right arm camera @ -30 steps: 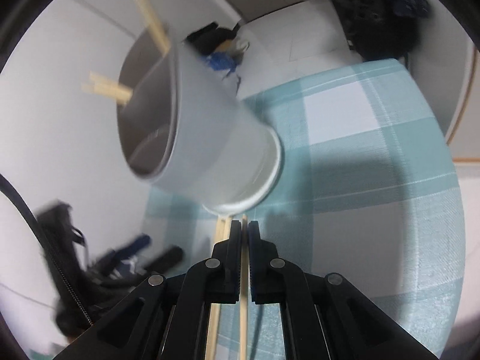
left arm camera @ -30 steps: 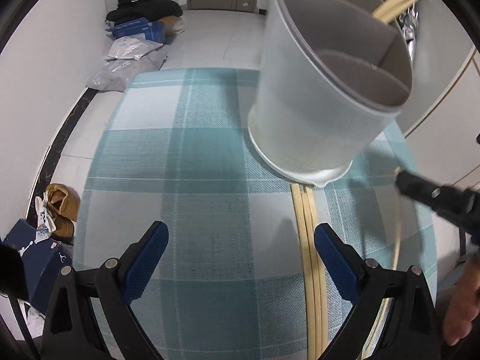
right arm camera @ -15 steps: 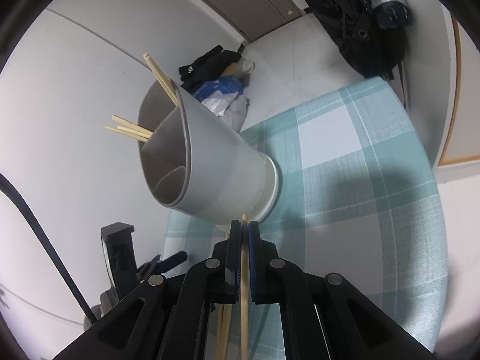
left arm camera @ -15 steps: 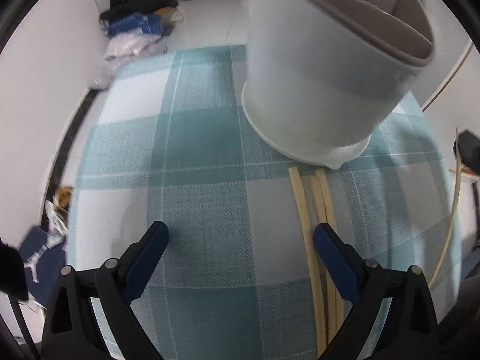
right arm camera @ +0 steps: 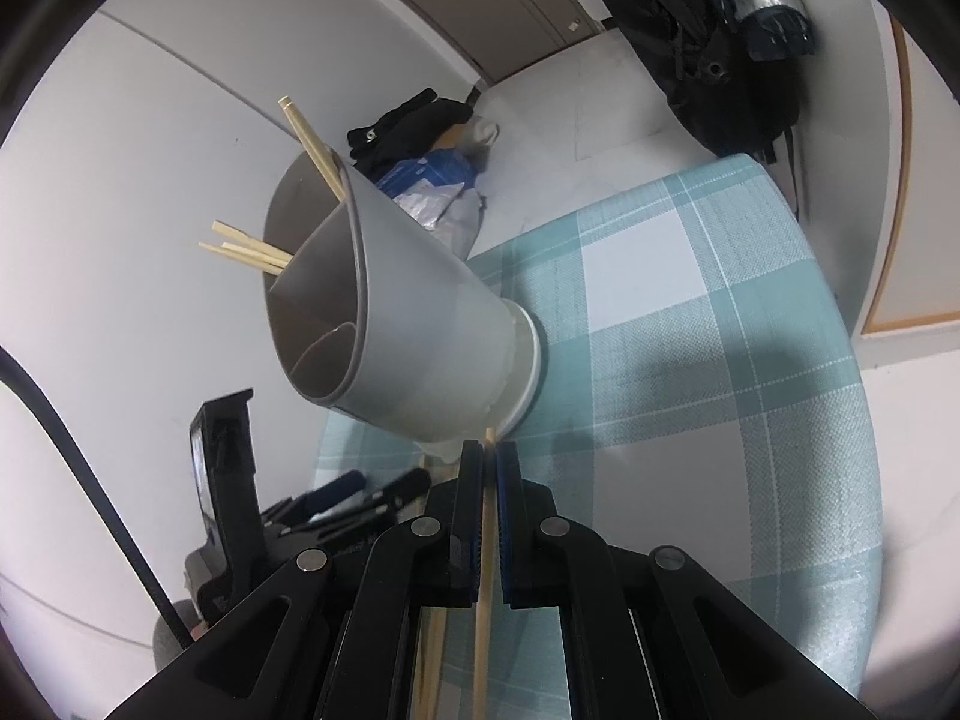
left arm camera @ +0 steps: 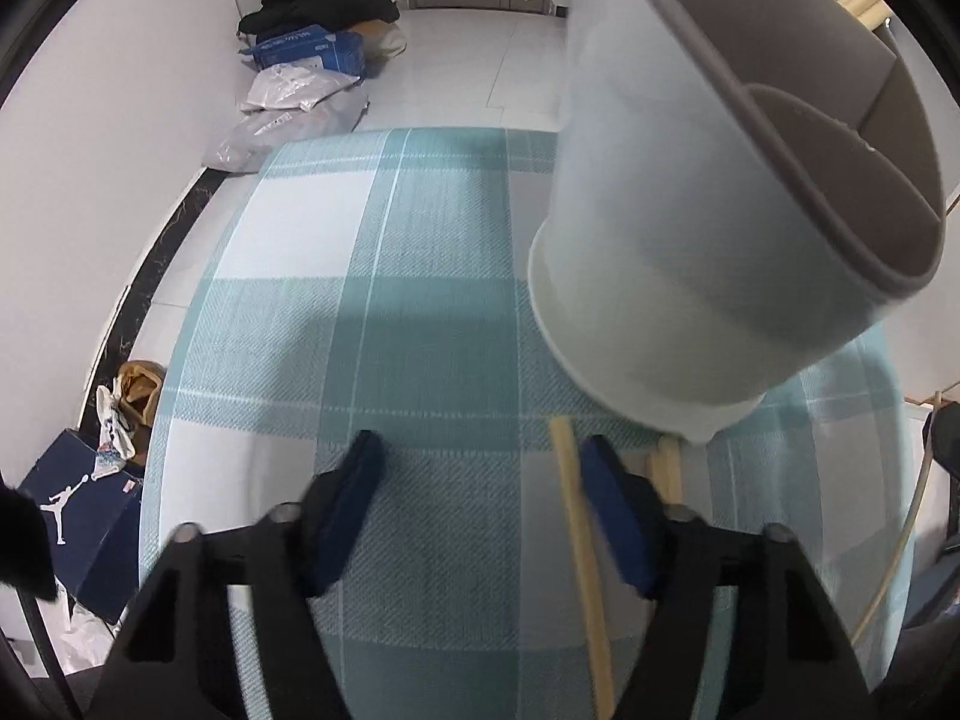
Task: Organize utensils
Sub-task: 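Lift the chopstick with the right gripper toward the holder, then carry the chopstick above the holder with the right gripper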
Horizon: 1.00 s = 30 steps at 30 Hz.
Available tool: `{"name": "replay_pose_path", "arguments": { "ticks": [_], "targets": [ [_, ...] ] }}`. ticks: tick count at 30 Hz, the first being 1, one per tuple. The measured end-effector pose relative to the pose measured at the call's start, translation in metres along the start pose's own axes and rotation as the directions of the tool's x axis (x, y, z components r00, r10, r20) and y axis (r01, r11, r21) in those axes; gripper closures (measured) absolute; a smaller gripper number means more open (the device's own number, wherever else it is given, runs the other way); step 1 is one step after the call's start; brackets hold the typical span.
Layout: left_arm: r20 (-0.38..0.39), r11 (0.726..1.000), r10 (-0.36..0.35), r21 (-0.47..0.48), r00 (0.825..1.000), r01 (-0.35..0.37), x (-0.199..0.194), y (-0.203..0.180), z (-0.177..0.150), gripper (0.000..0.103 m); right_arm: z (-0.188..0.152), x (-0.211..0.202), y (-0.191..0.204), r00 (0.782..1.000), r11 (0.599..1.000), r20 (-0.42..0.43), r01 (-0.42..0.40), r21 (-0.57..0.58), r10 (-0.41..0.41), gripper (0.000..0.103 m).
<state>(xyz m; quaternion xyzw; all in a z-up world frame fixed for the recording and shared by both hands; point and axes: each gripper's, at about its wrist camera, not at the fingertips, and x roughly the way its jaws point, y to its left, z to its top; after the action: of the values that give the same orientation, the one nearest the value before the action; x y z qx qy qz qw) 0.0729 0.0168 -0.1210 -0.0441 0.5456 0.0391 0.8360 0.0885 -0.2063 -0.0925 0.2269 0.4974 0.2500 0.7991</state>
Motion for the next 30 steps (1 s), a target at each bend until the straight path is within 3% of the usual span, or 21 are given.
{"name": "replay_pose_path", "arguments": {
  "ticks": [4, 5, 11, 16, 18, 22, 25, 30],
  "targets": [
    [-0.009, 0.999, -0.039, -0.004, 0.999, 0.039, -0.001, -0.004, 0.002, 0.094, 0.0, 0.0, 0.001, 1.0, 1.0, 0.001, 0.007, -0.008, -0.007, 0.099],
    [-0.012, 0.999, -0.047, -0.012, 0.999, 0.047, -0.001, -0.004, 0.003, 0.098, 0.0, -0.001, 0.003, 1.0, 1.0, 0.005, 0.01, -0.015, -0.01, 0.099],
    [0.004, 0.981, -0.135, -0.143, 0.991, 0.134, -0.005, 0.014, 0.008, 0.1, -0.002, -0.004, 0.013, 0.999, 0.998, 0.032, 0.032, -0.058, -0.03, 0.099],
    [0.129, 0.958, -0.18, -0.201, 0.975, 0.204, -0.039, 0.023, 0.006, 0.1, -0.006, -0.012, 0.026, 0.996, 0.993, 0.077, 0.05, -0.109, -0.041, 0.099],
    [0.199, 0.948, -0.196, -0.211, 0.96, 0.237, -0.056, 0.025, 0.003, 0.1, -0.008, -0.017, 0.031, 0.994, 0.99, 0.103, 0.053, -0.128, -0.04, 0.099],
    [0.326, 0.944, -0.207, -0.182, 0.923, 0.276, -0.091, 0.023, -0.007, 0.1, -0.016, -0.028, 0.045, 0.986, 0.981, 0.159, 0.068, -0.18, -0.039, 0.099],
    [0.369, 0.946, -0.23, -0.131, 0.9, 0.295, -0.109, 0.018, -0.014, 0.1, -0.023, -0.034, 0.057, 0.984, 0.974, 0.175, 0.056, -0.22, -0.017, 0.099],
    [0.382, 0.96, -0.226, -0.067, 0.896, 0.271, -0.122, 0.013, -0.011, 0.1, -0.033, -0.042, 0.071, 0.974, 0.957, 0.226, 0.093, -0.274, -0.03, 0.099]
  ]
}}
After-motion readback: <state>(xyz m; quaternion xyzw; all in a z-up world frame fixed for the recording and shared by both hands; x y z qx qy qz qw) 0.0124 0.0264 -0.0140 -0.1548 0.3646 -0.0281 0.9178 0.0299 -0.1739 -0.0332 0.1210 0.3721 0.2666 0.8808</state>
